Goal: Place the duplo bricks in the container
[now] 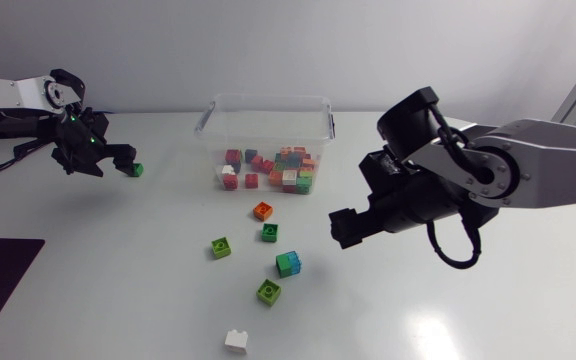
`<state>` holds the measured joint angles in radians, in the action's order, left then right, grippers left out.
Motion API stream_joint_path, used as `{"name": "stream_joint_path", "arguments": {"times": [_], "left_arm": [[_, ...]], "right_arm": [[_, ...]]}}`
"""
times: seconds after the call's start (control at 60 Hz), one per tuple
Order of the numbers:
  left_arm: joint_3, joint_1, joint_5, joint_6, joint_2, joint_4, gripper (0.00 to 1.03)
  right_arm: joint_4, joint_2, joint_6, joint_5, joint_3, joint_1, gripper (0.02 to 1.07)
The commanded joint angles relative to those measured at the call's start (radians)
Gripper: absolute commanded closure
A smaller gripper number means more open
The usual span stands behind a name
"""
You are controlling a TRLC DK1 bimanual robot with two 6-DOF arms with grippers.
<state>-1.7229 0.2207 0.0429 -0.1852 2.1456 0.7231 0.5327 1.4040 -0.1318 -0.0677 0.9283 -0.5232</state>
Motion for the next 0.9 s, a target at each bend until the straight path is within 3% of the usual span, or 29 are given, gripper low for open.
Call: {"name": "stream_joint_path", "arguments": {"times": [0.0,0.6,0.883], "left_arm": [[-0.099,-0.004,-0.008,-0.020,0.088,0.032,0.11],[-0.527,-0.012,-0.032,-0.023,0.393,0.168,0.24],[-0.644,-0.017,-0.031,-0.022,0.471,0.211,0.45]], "right_arm": [[0.021,0.044,-0.031,-0.004,0.030,-0.021,0.07],[0.059,0.199,-0.040,0.002,0.118,-0.139,0.07],[0.072,0.230,-0.040,0.003,0.121,-0.152,0.07]]}}
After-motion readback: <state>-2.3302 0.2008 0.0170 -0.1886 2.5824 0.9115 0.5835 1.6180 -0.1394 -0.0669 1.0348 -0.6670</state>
